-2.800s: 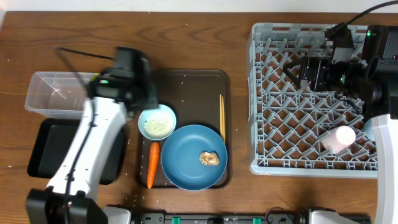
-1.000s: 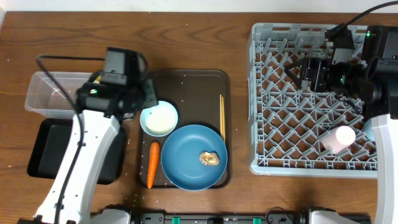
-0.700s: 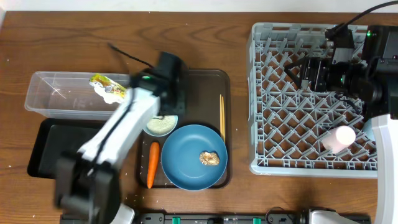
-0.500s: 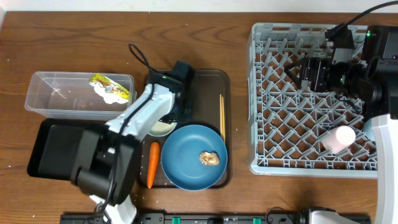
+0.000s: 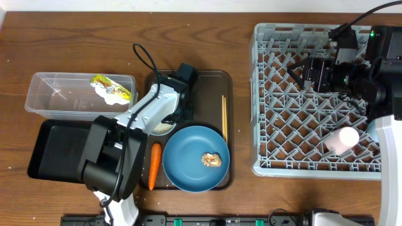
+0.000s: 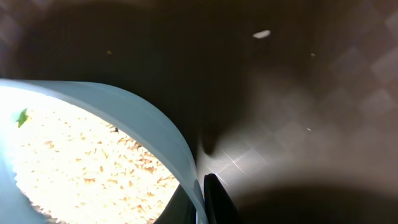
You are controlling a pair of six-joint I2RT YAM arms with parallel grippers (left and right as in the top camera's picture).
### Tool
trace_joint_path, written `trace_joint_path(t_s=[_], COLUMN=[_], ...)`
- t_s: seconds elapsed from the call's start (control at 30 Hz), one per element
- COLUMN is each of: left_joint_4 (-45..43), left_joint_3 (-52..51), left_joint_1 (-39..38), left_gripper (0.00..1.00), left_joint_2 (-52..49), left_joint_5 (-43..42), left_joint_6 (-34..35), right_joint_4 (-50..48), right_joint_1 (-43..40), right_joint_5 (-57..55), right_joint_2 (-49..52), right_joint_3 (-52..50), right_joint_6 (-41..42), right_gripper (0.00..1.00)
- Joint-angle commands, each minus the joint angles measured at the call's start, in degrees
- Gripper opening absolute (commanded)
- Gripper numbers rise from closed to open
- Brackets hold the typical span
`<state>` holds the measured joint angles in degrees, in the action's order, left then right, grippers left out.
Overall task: Sort waste into correct bins and load items into the dishwasher rack
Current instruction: 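Grasp the light-blue rice bowl with the left gripper and lift it, then tip the bowl over the black tray to pour out the rice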
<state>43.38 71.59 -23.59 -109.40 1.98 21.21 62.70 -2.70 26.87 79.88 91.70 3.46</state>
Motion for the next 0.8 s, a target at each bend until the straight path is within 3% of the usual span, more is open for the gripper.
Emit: trace_joint_path(t_s=[0.0, 0.33, 0.53, 0.77], left_joint_4=[0.68, 5.05, 6.80, 10.91], left_joint_3=[0.15, 4.55, 4.57, 4.57], left_joint_1=[0.04, 0.00, 0.00, 4.42], left_gripper=[0.06, 0.06, 0.06, 0.06], left_joint_2=[-0.83, 12.35, 15.21, 25.90], left_joint_5=[3.72, 3.63, 3.67, 3.10], left_joint_6=[0.11, 0.17, 1.44, 6.99], right_joint_4=[-0.13, -0.13, -0.13, 0.04], right_joint_1=[0.96, 0.96, 0.96, 0.96], right_joint_5=[-0.57, -0.55, -0.55, -0.55], right_joint_2=[-0.07, -0.07, -0.07, -0.07], right_joint_3=[0.00, 0.00, 0.00, 0.00], right_joint_6=[0.33, 0.33, 0.33, 0.35], right_gripper=[0.80, 0.80, 0.80, 0.80])
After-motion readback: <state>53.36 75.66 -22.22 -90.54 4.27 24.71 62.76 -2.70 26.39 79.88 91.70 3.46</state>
